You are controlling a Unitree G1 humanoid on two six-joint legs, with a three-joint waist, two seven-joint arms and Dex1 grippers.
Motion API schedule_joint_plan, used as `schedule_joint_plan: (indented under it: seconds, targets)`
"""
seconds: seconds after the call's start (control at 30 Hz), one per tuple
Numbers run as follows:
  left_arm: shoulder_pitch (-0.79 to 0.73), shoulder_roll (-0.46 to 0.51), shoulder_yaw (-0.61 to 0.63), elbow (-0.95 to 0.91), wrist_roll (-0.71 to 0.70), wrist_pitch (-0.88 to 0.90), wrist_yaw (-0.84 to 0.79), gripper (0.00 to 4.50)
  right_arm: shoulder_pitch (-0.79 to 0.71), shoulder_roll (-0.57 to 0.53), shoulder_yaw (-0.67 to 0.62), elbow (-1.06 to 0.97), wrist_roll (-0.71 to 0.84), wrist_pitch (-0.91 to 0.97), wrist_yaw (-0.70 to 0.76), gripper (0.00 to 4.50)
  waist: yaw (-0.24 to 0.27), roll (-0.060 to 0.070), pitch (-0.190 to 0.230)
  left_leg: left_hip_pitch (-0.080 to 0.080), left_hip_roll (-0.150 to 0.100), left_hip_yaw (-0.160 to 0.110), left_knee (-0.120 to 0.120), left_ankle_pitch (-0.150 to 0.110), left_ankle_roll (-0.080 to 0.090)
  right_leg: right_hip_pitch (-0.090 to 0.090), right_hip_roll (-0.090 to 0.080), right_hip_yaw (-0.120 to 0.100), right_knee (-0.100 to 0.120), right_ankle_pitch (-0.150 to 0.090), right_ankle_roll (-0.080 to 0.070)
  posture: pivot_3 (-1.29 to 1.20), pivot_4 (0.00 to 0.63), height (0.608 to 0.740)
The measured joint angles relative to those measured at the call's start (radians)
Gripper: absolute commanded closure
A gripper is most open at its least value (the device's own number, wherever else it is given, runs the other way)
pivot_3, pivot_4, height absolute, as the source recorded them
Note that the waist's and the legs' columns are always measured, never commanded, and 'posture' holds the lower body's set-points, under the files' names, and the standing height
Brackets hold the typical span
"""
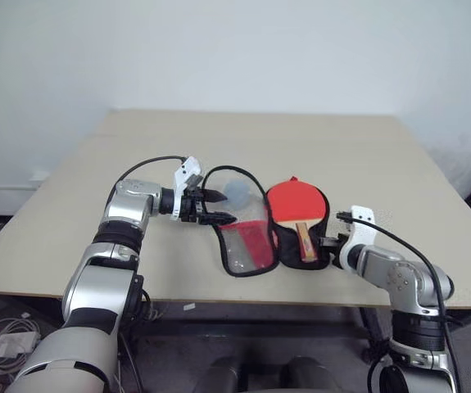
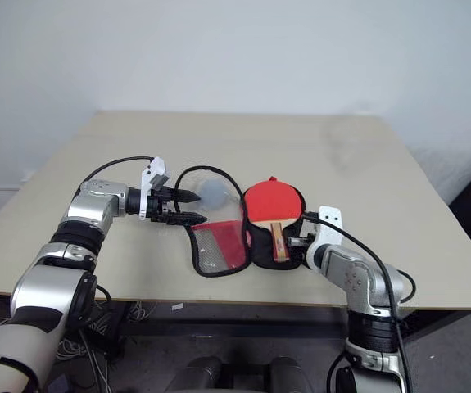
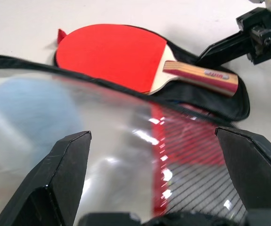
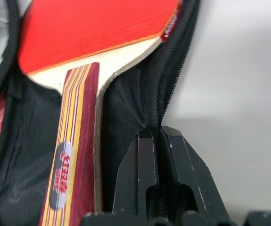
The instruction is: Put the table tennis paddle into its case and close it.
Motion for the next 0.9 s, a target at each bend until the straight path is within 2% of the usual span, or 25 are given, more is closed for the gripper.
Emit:
schedule_joint_plan:
  seconds: [0.37, 0.5, 0.8, 0.9]
  targets:
    - [0.0, 0.001, -0.001, 0.007, 0.004, -0.001, -0.002, 0.0, 0.119, -0.073, -0.055, -0.169, 0.048, 0.102, 0.066, 4.48, 0.011, 0.0, 0.0, 0.0, 0.0, 0.0, 0.0, 0.001, 0.002, 0.001, 0.0, 0.0, 0.0, 0.0, 0.0, 0.0, 0.0, 0.74]
    - [0.0, -0.001, -0.004, 0.007, 0.005, -0.001, -0.008, 0.0, 0.123, -0.075, -0.066, -0.176, 0.046, 0.112, 0.066, 3.45, 0.011, 0.0, 0.0, 0.0, 0.001, 0.0, 0.0, 0.001, 0.002, 0.001, 0.0, 0.0, 0.0, 0.0, 0.0, 0.0, 0.0, 0.74]
    - [0.0, 0.001, -0.005, 0.008, 0.005, -0.002, -0.034, 0.0, 0.127, -0.075, -0.127, -0.175, 0.043, 0.085, 0.065, 0.36, 0.011, 0.0, 0.0, 0.0, 0.001, 0.0, 0.0, 0.001, 0.002, 0.001, 0.0, 0.0, 0.0, 0.0, 0.0, 0.0, 0.0, 0.74]
    - [0.0, 0.021, -0.005, 0.008, 0.005, 0.001, -0.052, 0.0, 0.127, -0.098, -0.166, -0.192, 0.06, 0.039, 0.102, 0.36, 0.01, 0.0, 0.0, 0.0, 0.001, 0.001, 0.0, 0.001, 0.002, 0.001, 0.0, 0.0, 0.0, 0.0, 0.0, 0.0, 0.0, 0.74]
